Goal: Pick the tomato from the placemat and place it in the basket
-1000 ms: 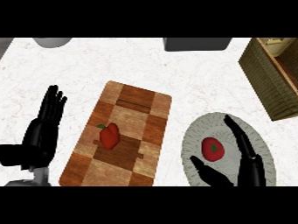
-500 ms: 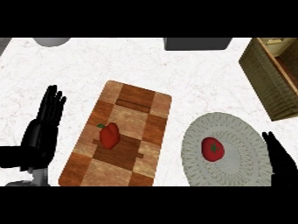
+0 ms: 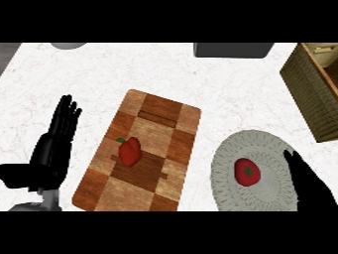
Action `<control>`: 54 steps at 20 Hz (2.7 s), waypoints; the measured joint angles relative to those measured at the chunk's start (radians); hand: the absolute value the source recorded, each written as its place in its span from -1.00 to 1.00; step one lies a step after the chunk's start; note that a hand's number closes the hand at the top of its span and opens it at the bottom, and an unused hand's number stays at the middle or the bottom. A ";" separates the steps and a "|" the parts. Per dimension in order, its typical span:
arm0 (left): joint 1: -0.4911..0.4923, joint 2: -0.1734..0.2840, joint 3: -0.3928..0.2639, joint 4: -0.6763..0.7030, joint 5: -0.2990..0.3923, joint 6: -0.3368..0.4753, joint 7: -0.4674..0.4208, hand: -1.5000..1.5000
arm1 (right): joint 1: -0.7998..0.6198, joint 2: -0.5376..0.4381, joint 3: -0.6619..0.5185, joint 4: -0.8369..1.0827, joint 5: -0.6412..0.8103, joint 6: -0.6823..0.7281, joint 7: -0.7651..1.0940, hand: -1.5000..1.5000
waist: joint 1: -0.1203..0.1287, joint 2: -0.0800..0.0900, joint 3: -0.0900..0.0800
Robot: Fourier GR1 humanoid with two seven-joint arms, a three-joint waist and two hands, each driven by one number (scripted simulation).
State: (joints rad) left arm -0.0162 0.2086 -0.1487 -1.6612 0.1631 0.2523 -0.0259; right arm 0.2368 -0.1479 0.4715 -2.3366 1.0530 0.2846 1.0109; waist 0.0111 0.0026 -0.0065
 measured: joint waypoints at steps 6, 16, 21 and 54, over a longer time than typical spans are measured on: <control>-0.009 -0.008 0.000 0.000 -0.009 0.000 0.009 0.00 | -0.125 0.071 -0.016 0.022 0.024 0.128 0.059 -1.00 | -0.001 -0.001 0.003; -0.008 -0.020 0.022 -0.019 -0.016 -0.004 0.029 0.00 | -0.136 0.134 -0.045 0.109 0.062 0.167 0.032 -1.00 | -0.009 -0.003 0.006; 0.005 -0.037 0.028 -0.016 -0.028 -0.018 0.019 0.00 | -0.117 0.134 -0.072 0.152 0.061 0.144 -0.017 -1.00 | -0.011 -0.003 0.006; 0.004 -0.101 0.106 -0.024 -0.097 -0.102 0.046 0.00 | -0.135 0.141 -0.110 0.512 0.091 -0.125 -0.075 -1.00 | -0.011 -0.003 0.007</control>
State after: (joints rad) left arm -0.0125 0.1073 -0.0431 -1.6852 0.0665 0.1501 0.0205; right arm 0.1014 -0.0072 0.3619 -1.8244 1.1442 0.1596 0.9360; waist 0.0000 -0.0004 0.0000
